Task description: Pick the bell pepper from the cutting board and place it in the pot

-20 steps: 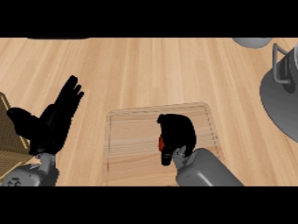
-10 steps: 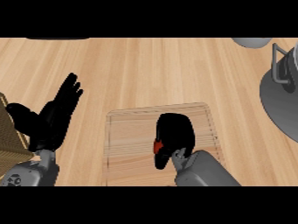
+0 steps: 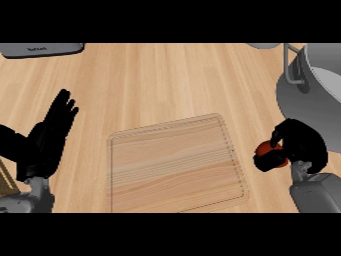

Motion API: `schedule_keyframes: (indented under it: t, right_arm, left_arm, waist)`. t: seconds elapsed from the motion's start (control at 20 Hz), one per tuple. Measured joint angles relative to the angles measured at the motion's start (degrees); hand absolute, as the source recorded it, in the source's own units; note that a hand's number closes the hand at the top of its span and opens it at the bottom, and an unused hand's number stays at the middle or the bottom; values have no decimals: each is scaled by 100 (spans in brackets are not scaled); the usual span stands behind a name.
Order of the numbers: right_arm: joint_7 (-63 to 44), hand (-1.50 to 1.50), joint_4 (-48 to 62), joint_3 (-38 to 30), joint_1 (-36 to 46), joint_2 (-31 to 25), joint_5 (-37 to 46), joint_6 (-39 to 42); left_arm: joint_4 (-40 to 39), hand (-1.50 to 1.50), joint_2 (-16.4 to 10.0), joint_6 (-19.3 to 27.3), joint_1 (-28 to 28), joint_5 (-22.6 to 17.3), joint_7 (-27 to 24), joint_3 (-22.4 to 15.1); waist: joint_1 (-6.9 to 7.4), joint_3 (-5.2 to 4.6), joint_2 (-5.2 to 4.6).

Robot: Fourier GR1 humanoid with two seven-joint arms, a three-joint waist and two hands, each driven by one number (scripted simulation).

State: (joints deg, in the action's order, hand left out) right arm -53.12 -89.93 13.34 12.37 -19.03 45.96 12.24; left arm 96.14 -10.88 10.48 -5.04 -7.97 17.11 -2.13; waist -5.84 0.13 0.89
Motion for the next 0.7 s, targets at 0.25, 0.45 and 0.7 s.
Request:
schedule_keyframes:
  t: [0.25, 0.45, 0.7]
  right_arm:
    - [327, 150, -449, -1508, -816, -1249, -182, -437]
    - [862, 150, -1117, -2647, -1565, -1919, -695, -524]
    - [1293, 150, -2071, -3884, -2105, -2375, -1268, -394]
  left_arm:
    - [75, 0, 39, 13, 156, -7, -63, 4]
    - [105, 0, 22, -39, 131, -8, -21, -17]
    - [144, 0, 1, -119, 32, -33, 56, -27]
  waist:
    - [-25, -8, 13]
    - [80, -13, 3]
    - [225, -17, -16]
